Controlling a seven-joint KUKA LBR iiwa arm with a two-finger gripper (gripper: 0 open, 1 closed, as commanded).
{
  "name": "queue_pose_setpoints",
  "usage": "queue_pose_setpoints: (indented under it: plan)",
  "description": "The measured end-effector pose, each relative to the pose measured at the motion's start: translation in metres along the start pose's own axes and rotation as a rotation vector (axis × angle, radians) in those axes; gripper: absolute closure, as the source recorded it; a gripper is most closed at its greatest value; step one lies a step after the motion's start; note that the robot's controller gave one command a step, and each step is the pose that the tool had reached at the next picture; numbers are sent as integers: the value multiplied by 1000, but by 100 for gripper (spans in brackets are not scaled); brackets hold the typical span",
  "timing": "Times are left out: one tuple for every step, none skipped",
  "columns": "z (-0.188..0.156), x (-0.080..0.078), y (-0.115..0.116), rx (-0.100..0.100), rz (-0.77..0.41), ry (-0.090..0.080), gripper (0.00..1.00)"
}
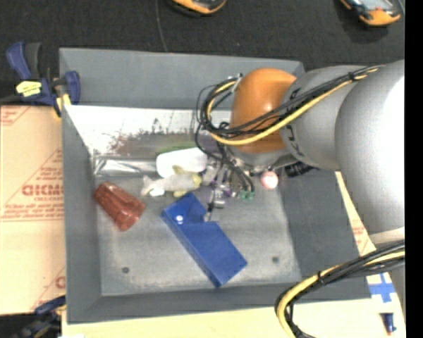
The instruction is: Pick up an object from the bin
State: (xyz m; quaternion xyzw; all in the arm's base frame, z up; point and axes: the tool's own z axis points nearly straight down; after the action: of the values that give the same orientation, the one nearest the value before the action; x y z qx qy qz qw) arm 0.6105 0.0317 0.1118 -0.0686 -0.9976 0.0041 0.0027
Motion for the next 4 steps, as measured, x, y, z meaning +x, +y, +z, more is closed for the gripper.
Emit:
queue_pose_setpoints:
  plan:
    - [-40, 11, 2, 0, -27, -4, 0]
    - [-10, 17, 62, 1, -216, -9, 0]
    - [-3, 23, 80, 0, -284, -7, 0]
    - [38, 15, 39, -1, -367, -12, 0]
